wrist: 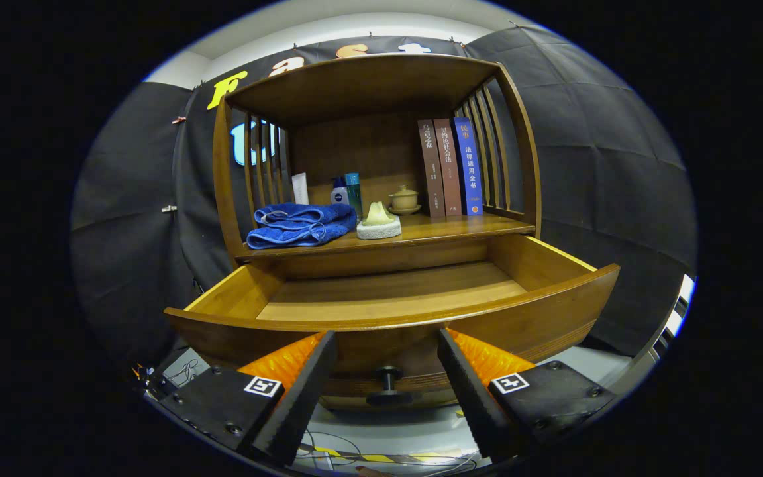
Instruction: Pull open the drawer, take out the items inside it, and place them on the countertop above the cabinet.
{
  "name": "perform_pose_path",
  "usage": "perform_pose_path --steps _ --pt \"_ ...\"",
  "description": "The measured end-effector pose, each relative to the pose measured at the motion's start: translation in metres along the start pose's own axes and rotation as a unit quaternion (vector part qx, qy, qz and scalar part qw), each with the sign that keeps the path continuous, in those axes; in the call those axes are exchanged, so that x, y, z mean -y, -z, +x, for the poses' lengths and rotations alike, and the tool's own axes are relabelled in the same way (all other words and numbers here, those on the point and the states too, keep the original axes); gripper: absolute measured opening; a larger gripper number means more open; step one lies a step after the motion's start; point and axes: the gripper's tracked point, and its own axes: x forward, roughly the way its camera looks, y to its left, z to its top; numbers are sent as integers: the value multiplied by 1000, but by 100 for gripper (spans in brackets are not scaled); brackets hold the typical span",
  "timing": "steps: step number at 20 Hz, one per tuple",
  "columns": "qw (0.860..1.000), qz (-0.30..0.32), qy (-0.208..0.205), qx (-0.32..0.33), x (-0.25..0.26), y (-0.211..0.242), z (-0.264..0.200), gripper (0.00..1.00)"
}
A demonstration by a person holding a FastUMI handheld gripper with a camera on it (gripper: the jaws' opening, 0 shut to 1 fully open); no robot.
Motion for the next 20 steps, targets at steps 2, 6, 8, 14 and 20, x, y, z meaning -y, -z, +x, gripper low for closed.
perform_pose_path --steps 2,6,8,14,20 --pt "1000 1 1 2 -1 -2 7 99" --pt "1000 1 4 10 -4 -18 37 99" --pt "1000 1 5 3 -4 -18 53 99" --pt "1000 -2 6 -8 -5 -28 105 100" --pt "1000 -3 10 -13 -9 -40 147 100"
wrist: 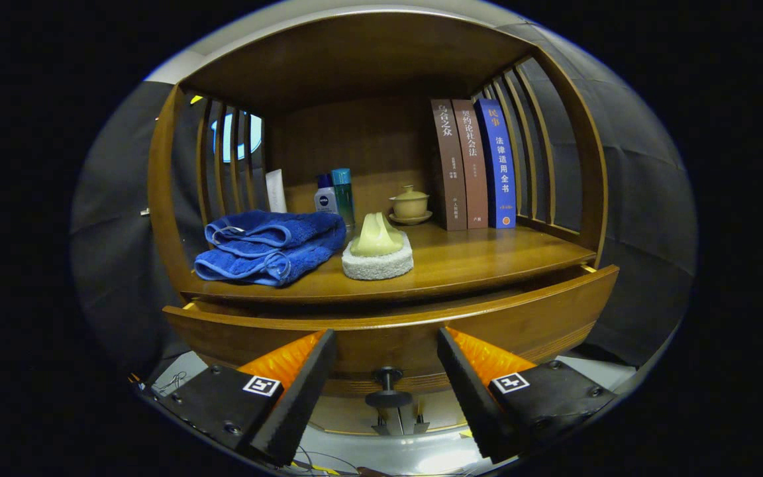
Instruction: Pull open the drawer, take out the items inside it, and place them on the countertop above the cabinet.
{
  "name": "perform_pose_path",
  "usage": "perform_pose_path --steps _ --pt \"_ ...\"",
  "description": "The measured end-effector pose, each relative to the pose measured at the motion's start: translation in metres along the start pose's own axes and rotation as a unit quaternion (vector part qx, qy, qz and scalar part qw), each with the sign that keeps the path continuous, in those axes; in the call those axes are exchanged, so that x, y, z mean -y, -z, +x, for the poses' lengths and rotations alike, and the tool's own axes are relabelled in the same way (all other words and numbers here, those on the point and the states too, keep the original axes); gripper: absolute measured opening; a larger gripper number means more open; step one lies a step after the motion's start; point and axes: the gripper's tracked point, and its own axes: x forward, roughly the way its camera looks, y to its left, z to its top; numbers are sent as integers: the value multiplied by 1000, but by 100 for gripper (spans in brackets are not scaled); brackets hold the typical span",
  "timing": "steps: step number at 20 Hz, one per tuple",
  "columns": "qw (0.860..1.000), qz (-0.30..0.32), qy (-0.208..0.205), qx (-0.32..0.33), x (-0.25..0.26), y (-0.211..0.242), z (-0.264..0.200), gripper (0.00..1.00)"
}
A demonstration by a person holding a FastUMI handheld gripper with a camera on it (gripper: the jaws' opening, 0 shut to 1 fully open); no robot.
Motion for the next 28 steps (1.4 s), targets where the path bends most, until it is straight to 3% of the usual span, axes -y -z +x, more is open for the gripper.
perform_pose_path --steps 14,21,28 --pt "1000 -2 0 -9 0 -4 21 100" --pt "1000 -9 -10 -3 -11 -16 -3 100" --pt "998 -18 -26 57 -26 -98 -66 100"
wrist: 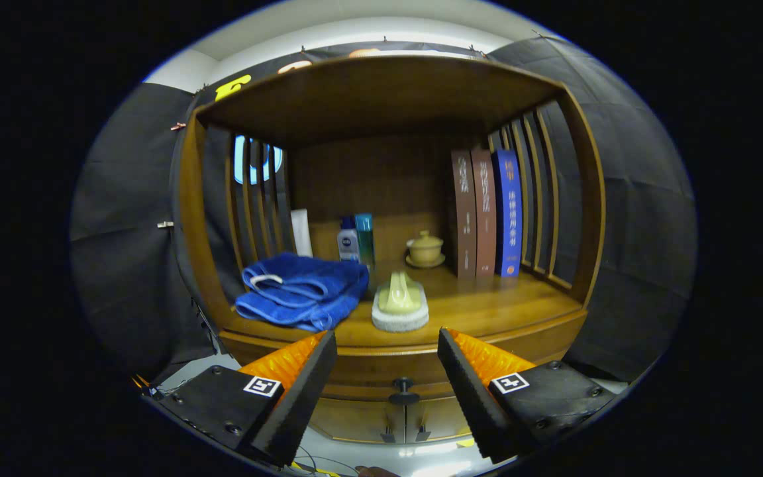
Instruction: Pull open the drawer, take out the items inside it, and place them on the countertop above the cabinet.
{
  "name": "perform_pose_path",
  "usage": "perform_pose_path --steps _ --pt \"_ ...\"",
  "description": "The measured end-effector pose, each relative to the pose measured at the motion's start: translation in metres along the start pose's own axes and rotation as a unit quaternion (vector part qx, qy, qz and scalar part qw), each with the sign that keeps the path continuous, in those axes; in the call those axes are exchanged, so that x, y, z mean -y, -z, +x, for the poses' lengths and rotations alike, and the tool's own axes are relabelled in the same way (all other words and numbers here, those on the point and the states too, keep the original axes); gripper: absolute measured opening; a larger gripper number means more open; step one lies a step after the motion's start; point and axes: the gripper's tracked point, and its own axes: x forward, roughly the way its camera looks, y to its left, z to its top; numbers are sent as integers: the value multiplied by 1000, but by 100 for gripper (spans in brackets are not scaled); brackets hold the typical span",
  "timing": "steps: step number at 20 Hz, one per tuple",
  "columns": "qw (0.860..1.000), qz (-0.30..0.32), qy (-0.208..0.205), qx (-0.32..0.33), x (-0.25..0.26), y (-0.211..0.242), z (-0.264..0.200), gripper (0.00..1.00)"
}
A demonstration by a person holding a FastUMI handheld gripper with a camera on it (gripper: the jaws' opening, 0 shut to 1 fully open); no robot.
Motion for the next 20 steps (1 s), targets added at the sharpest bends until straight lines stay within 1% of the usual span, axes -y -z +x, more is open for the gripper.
perform_pose_path --steps 5,10,14,20 --pt "998 -4 12 55 -1 -86 -48 99" --pt "998 1 1 67 -8 -136 -83 99" --pt "997 1 -8 78 -13 -161 -104 99" --pt "998 -6 -4 67 -12 -163 -129 99"
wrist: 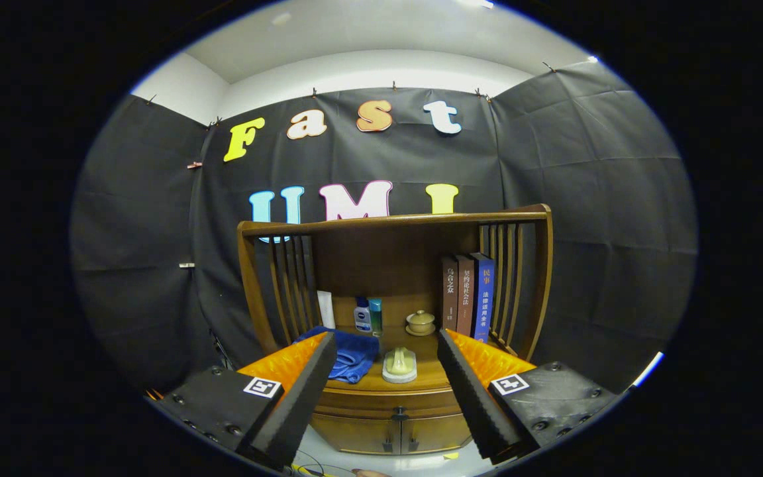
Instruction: Pull open the drawer, take out the items inside it, and place them on the countertop above the cabinet.
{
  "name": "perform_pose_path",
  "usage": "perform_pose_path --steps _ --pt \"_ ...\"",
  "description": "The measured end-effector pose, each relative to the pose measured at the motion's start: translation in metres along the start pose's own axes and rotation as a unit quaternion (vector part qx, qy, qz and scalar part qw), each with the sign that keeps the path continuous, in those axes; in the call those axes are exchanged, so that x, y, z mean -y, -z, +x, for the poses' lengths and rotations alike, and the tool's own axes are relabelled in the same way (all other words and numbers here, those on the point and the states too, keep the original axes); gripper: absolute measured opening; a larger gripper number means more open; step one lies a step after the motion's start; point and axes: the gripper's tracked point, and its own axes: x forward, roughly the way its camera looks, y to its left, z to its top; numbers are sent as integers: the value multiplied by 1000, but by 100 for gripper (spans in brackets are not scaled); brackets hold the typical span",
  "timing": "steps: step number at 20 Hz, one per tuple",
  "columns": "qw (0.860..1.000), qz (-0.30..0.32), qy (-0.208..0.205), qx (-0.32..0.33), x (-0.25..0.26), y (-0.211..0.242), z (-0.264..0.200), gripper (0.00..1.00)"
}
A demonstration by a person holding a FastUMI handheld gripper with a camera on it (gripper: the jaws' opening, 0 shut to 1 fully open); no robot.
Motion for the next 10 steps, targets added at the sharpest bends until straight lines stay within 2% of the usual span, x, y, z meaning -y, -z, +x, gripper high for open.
perform_pose_path --steps 10 --pt "1000 8 9 28 8 -23 -16 99"
